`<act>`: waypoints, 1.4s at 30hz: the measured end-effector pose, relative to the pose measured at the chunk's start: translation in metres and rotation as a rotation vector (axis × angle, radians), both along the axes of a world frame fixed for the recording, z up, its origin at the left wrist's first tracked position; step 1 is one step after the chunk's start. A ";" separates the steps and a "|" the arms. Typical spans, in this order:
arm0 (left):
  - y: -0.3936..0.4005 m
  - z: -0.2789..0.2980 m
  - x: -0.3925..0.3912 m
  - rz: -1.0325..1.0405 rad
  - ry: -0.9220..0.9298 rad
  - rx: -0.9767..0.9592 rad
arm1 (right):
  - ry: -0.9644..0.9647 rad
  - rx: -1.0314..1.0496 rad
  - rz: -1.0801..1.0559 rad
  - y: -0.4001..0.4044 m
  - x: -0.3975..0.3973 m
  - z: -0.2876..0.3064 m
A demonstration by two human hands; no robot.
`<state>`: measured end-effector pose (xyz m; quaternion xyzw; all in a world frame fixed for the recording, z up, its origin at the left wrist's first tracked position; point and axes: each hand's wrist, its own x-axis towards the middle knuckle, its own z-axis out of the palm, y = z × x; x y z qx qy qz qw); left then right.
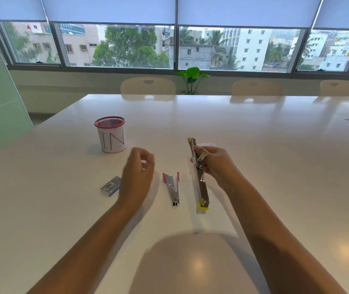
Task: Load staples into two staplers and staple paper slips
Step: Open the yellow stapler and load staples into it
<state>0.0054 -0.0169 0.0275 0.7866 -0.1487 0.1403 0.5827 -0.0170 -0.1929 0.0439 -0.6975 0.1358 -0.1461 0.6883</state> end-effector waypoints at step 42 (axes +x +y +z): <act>0.012 -0.003 0.018 -0.284 0.632 -0.690 | -0.239 -0.654 0.176 0.045 -0.013 -0.002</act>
